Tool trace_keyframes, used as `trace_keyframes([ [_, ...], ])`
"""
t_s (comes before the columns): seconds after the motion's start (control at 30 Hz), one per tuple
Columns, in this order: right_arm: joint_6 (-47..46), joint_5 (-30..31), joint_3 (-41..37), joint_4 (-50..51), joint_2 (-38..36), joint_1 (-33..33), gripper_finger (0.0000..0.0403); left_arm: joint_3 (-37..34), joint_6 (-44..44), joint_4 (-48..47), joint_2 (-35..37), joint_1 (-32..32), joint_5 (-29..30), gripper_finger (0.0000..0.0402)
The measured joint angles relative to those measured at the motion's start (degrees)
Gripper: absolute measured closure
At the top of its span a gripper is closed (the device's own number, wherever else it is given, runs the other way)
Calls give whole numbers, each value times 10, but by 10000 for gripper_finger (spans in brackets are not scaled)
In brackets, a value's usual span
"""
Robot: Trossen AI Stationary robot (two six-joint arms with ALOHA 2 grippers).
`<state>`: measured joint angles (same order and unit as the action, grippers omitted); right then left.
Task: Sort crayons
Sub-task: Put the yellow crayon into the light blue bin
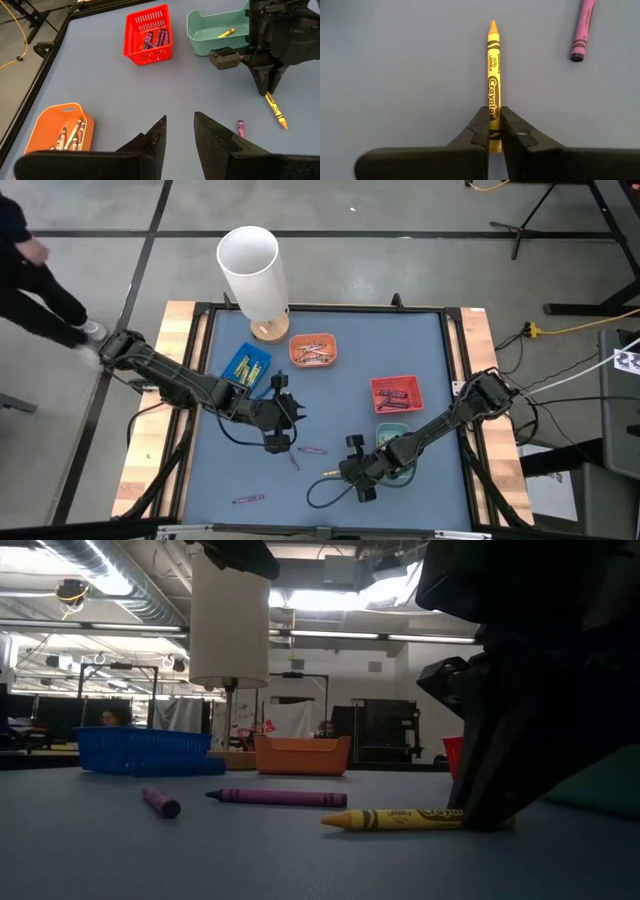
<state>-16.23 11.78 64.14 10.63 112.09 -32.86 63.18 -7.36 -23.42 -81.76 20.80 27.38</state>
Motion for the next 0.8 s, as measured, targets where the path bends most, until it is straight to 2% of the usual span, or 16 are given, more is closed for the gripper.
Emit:
trace_keyframes([
  [0.2,1,2,3,0,0,-1,371,0,0,0,0,0,0,318],
  [0.37,22,2,36,26,2,-1,371,0,0,0,0,0,0,318],
  [0.57,89,35,112,160,1,-1,371,0,0,0,0,0,0,318],
  [0.8,106,71,217,351,0,-1,370,0,0,-1,0,0,0,318],
])
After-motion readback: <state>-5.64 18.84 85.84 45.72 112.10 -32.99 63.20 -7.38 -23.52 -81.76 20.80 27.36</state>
